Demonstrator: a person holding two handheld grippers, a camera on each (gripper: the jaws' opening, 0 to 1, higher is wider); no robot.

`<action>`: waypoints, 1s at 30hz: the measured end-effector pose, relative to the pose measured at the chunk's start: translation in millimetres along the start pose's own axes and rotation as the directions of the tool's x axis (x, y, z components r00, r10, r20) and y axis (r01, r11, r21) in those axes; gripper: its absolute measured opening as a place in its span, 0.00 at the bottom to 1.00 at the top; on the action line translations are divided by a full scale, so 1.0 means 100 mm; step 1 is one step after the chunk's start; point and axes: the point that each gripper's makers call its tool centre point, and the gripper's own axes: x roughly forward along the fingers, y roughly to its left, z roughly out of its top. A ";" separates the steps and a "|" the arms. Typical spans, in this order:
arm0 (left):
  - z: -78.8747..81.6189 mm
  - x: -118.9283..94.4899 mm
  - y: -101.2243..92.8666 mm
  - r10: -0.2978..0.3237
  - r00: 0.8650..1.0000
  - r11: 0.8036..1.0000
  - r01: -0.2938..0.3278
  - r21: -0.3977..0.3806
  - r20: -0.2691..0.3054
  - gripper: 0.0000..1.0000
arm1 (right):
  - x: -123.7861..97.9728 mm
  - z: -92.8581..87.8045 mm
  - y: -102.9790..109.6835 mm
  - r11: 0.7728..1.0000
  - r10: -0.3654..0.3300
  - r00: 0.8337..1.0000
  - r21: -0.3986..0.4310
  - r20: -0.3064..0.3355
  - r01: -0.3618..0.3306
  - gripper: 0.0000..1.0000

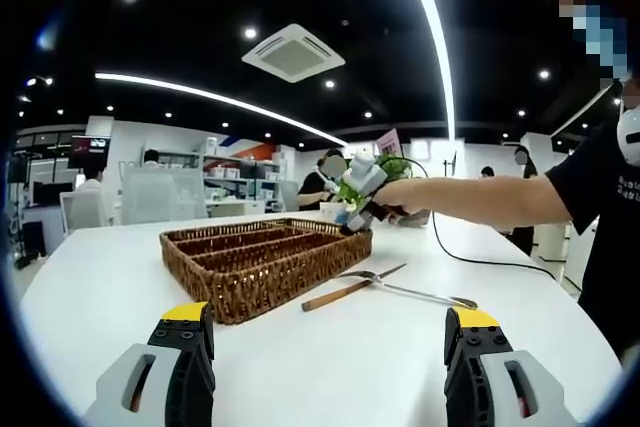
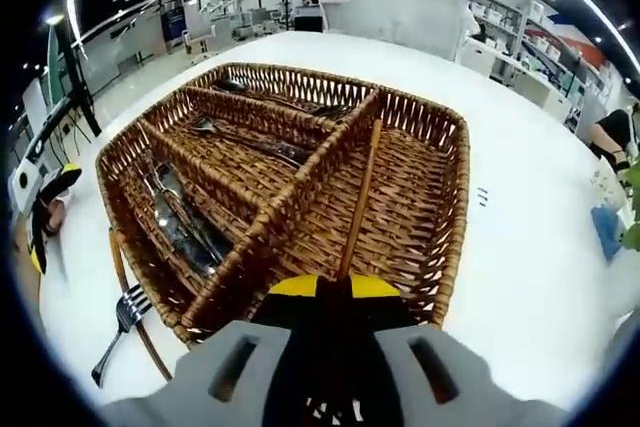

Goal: Arrange the knives, forks, and spoons in their matching storage slots by inserting each utensil handle-first until every utensil is classified and aligned in the correct compartment

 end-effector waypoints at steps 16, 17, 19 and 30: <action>0.00 -0.01 -0.01 0.004 1.000 1.000 -0.004 0.001 0.003 1.00 | -0.27 0.35 -0.13 0.972 -0.030 0.970 -0.218 0.243 0.085 0.65; 0.00 -0.01 -0.01 0.005 1.000 1.000 -0.005 0.002 0.003 1.00 | -0.31 0.35 -0.14 0.973 -0.032 0.965 -0.215 0.261 0.090 0.72; 0.00 -0.01 -0.01 0.006 1.000 1.000 -0.006 0.003 0.002 1.00 | -0.40 0.39 -0.19 0.963 -0.042 0.944 -0.240 0.328 0.126 0.80; 0.00 -0.01 -0.02 0.007 1.000 1.000 -0.007 0.006 -0.001 1.00 | -0.71 0.38 -0.05 0.946 0.013 0.889 -0.293 0.458 0.137 1.00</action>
